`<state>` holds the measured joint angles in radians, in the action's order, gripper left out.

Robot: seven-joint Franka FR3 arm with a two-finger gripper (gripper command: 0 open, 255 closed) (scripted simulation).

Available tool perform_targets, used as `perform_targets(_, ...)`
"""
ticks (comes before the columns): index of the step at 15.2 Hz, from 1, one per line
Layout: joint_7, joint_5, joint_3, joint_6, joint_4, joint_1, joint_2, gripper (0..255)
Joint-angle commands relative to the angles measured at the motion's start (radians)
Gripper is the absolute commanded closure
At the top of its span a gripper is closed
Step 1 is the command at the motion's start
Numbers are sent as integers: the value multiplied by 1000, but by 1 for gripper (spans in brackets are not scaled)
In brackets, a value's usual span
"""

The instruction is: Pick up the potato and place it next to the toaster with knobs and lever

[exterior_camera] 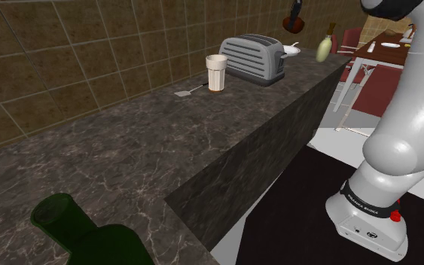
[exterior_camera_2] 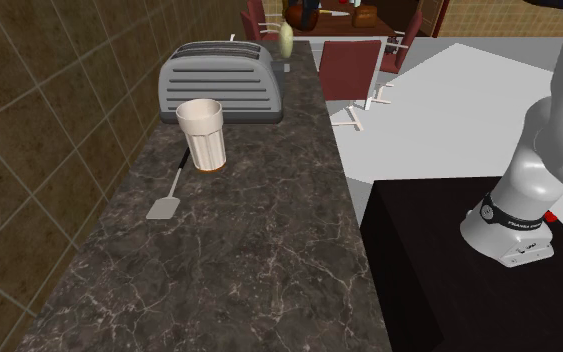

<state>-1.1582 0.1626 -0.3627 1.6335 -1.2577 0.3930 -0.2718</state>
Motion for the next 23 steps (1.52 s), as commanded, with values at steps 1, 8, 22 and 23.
perform_targets(1,-44,29,-12,-30,83,44,-59,255)
perform_targets(8,-158,158,-11,-237,593,284,-378,255)
perform_targets(22,-198,106,-31,68,114,177,-213,255)
perform_targets(23,-199,105,-31,84,94,174,-209,255)
